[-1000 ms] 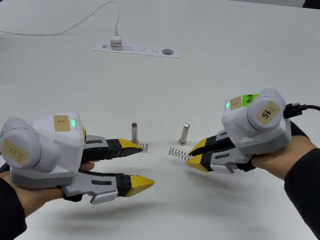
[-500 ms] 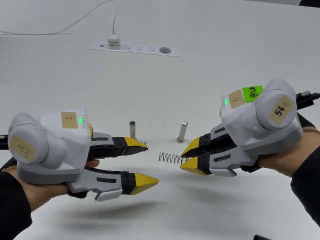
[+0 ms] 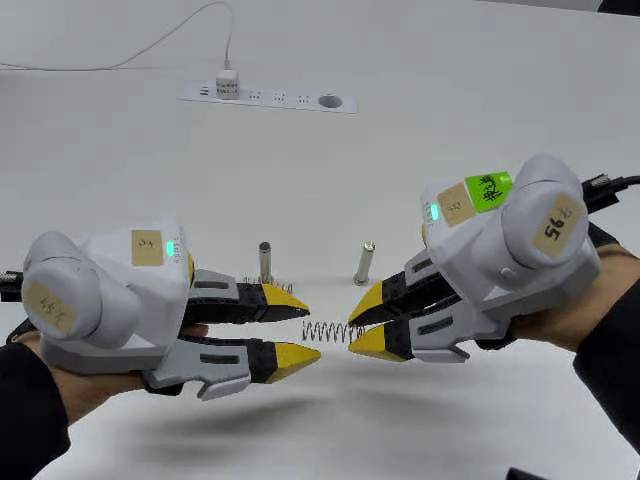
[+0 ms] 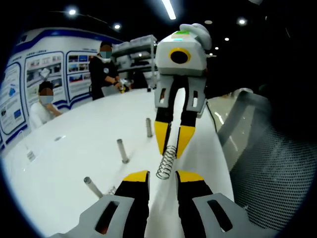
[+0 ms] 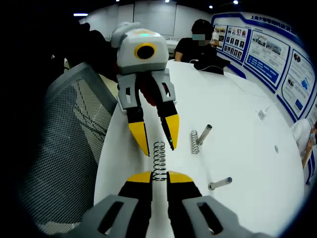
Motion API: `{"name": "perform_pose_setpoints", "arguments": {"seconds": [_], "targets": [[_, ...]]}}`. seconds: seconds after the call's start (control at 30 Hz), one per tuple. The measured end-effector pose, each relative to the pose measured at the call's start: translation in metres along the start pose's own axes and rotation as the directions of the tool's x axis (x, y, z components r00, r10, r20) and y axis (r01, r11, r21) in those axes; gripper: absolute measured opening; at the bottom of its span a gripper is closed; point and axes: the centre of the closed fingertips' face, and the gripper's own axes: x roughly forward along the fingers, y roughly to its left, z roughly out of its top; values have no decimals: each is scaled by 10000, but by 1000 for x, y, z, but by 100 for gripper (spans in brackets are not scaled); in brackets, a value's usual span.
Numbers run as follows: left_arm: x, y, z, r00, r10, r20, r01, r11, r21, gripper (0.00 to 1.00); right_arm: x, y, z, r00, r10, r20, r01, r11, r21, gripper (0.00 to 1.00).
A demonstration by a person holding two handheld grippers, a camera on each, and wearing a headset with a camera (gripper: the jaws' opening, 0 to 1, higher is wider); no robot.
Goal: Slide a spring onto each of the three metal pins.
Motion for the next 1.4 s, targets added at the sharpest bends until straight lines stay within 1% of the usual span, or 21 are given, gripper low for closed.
{"name": "perform_pose_setpoints", "arguments": {"seconds": [0.17, 0.27, 0.37, 0.47, 0.63, 1.0, 1.23, 1.4], "targets": [[1, -3, 0, 9999, -153, -15, 153, 9997, 189, 12, -1, 2, 0, 9999, 94, -67, -95, 9999, -127, 12], [3, -4, -1, 9998, -194, -77, 196, 9994, 269, 12, -2, 3, -1, 9998, 135, -129, -137, 9998, -174, 12], [3, -4, -1, 9997, -225, -87, 228, 9993, 289, 12, -6, 4, 1, 9998, 159, -89, -161, 9997, -179, 12], [4, -4, -2, 9997, -213, -97, 216, 9994, 282, 12, -11, 3, 7, 9999, 141, 85, -139, 9998, -175, 12], [4, -4, -2, 9997, -211, -136, 215, 9994, 272, 11, -17, 4, 22, 9989, 126, 458, -114, 9996, -263, 12], [4, -5, 1, 9998, -186, -118, 189, 9995, 267, 11, -17, 5, 47, 9946, 60, 1039, -4, 9985, -541, 12], [4, -7, 3, 9997, -220, -76, 222, 9993, 293, 11, -14, 6, 57, 9903, 40, 1390, 37, 9985, -548, 12], [4, -7, 3, 9997, -238, -66, 240, 9993, 290, 11, -12, 6, 59, 9883, 19, 1524, 53, 9989, -472, 12]]}}
